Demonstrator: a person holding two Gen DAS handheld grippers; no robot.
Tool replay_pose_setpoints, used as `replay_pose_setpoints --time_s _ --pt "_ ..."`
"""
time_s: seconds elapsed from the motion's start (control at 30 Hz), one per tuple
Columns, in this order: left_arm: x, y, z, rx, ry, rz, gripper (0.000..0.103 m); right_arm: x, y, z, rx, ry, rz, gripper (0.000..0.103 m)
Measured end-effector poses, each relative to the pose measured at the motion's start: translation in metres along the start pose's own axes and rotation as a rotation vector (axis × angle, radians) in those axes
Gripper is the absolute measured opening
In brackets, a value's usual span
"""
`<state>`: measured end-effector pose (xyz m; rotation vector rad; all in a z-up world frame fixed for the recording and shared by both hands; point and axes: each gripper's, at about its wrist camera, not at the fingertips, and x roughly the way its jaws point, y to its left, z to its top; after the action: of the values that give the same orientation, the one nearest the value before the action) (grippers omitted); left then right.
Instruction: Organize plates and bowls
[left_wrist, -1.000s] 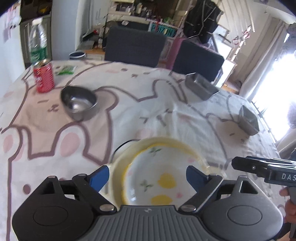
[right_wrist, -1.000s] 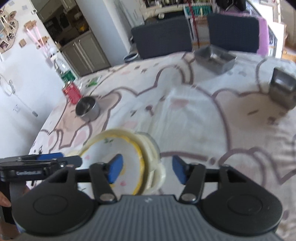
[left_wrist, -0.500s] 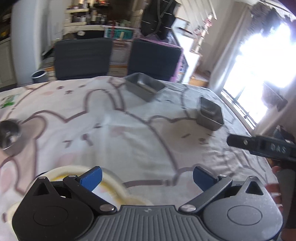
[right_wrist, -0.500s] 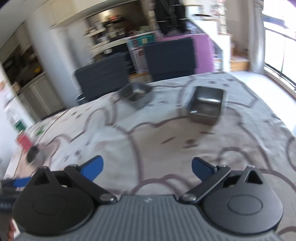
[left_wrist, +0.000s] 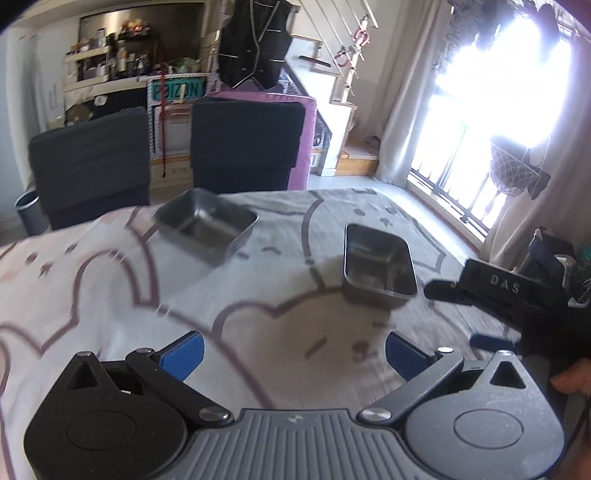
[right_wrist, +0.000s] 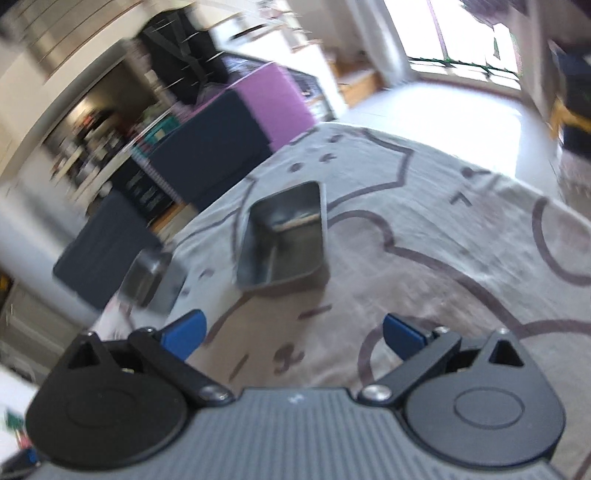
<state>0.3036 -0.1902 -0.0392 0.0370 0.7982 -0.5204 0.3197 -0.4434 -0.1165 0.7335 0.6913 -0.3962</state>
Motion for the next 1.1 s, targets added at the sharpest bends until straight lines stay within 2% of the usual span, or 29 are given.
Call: replay_pose_setpoints --time_s 0.27,0.33,0.4,0.47,0.57,0.73,0.9,1.03,1.1 --pt "0.061 0.007 0.048 -0.024 -0.007 -0.024 0.103 0.04 -0.013 0.006 0.266 0.01 -0.016 0.101" --pt "0.071 0.007 0.058 -0.03 -0.014 -0.035 0.103 0.05 -0.014 0.007 0.331 0.012 -0.007 0.085" --pt "0.081 0.007 0.066 -0.031 -0.019 -0.045 0.103 0.058 -0.012 0.004 0.382 0.021 0.013 0.073" --pt "0.087 0.008 0.069 -0.034 -0.027 -0.052 0.103 0.066 -0.01 0.002 0.42 0.022 0.033 0.07" --pt "0.095 0.01 0.071 -0.045 -0.037 -0.062 0.103 0.077 -0.006 -0.001 0.471 0.014 0.073 0.061" --pt "0.106 0.017 0.072 -0.079 -0.033 -0.067 0.103 0.093 0.005 -0.004 0.458 0.031 0.095 0.041" --pt "0.107 0.02 0.069 -0.1 -0.023 -0.066 0.103 0.096 0.005 -0.006 0.471 0.041 0.097 0.031" --pt "0.103 0.017 0.07 -0.092 -0.025 -0.068 0.103 0.087 0.006 0.0 0.439 0.035 0.097 0.012" --pt "0.102 0.014 0.071 -0.087 -0.03 -0.073 0.103 0.084 0.004 0.003 0.418 0.025 0.076 0.011"
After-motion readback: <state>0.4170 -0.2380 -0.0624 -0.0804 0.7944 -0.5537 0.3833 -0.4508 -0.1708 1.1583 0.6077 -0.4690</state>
